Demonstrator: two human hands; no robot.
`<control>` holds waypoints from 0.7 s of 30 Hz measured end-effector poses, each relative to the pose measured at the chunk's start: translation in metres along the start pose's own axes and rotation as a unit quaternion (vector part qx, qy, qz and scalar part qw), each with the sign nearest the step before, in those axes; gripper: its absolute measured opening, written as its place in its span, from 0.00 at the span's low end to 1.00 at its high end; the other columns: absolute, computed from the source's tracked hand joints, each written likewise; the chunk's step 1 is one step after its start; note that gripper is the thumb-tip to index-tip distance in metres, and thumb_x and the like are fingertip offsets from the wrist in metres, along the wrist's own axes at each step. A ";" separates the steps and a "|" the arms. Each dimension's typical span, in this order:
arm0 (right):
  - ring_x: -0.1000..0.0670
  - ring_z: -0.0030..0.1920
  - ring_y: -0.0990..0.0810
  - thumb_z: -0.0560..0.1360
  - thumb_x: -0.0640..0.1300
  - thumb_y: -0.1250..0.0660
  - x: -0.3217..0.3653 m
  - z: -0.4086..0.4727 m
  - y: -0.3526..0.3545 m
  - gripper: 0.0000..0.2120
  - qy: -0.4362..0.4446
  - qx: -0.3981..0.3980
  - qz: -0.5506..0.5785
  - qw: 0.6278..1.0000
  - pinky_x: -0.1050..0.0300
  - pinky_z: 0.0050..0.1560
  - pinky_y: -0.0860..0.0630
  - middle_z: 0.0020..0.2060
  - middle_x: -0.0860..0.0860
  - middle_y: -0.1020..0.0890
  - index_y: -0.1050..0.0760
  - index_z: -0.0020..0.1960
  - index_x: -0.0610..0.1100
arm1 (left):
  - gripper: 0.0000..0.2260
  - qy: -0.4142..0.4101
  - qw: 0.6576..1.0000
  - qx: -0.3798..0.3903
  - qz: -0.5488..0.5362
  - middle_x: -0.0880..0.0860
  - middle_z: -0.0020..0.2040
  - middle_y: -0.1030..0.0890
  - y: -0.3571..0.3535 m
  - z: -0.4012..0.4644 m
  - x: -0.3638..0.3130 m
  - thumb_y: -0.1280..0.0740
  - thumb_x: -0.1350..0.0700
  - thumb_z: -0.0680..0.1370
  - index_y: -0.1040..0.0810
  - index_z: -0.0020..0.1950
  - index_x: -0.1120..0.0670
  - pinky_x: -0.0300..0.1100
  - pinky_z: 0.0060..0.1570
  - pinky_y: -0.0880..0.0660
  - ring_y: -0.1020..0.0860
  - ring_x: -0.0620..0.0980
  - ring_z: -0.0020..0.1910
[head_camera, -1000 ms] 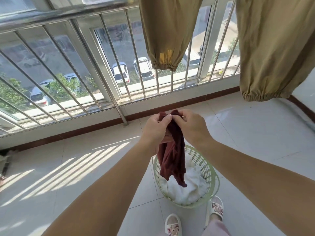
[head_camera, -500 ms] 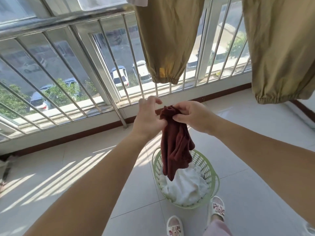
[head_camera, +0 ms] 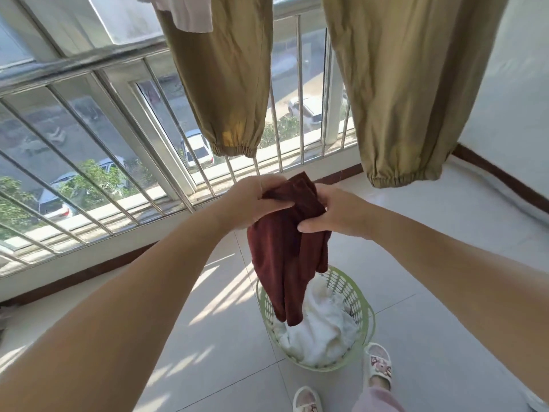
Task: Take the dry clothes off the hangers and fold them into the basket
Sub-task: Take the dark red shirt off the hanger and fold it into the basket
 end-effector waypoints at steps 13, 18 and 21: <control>0.49 0.46 0.23 0.73 0.49 0.33 -0.027 0.017 0.014 0.10 -0.016 -0.021 -0.244 0.969 0.52 0.51 0.25 0.41 0.51 0.20 0.21 0.51 0.45 | 0.01 -0.027 0.979 -0.088 0.180 0.42 0.32 0.31 0.029 -0.012 0.020 0.34 0.59 0.76 0.24 0.46 0.56 0.39 0.37 0.37 0.30 0.49 0.38; 0.49 0.50 0.22 0.74 0.52 0.36 -0.024 0.018 0.021 0.11 -0.021 -0.007 -0.332 0.943 0.49 0.53 0.24 0.47 0.52 0.19 0.21 0.53 0.50 | 0.07 -0.001 0.974 -0.099 0.202 0.46 0.38 0.27 0.019 -0.014 0.040 0.35 0.52 0.77 0.23 0.51 0.54 0.43 0.42 0.33 0.29 0.49 0.41; 0.50 0.46 0.25 0.75 0.50 0.36 -0.029 0.020 0.022 0.06 -0.032 0.005 -0.341 0.939 0.54 0.47 0.27 0.37 0.58 0.26 0.25 0.40 0.54 | 0.08 0.003 0.979 -0.103 0.174 0.45 0.39 0.27 0.009 -0.008 0.050 0.34 0.51 0.76 0.21 0.52 0.52 0.42 0.43 0.33 0.29 0.48 0.42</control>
Point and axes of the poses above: each hand's wrist, its own z-axis towards the middle knuckle, its own y-axis out of the back of the hand, x = y × z, the point moved 7 cm from there along z, towards the middle knuckle
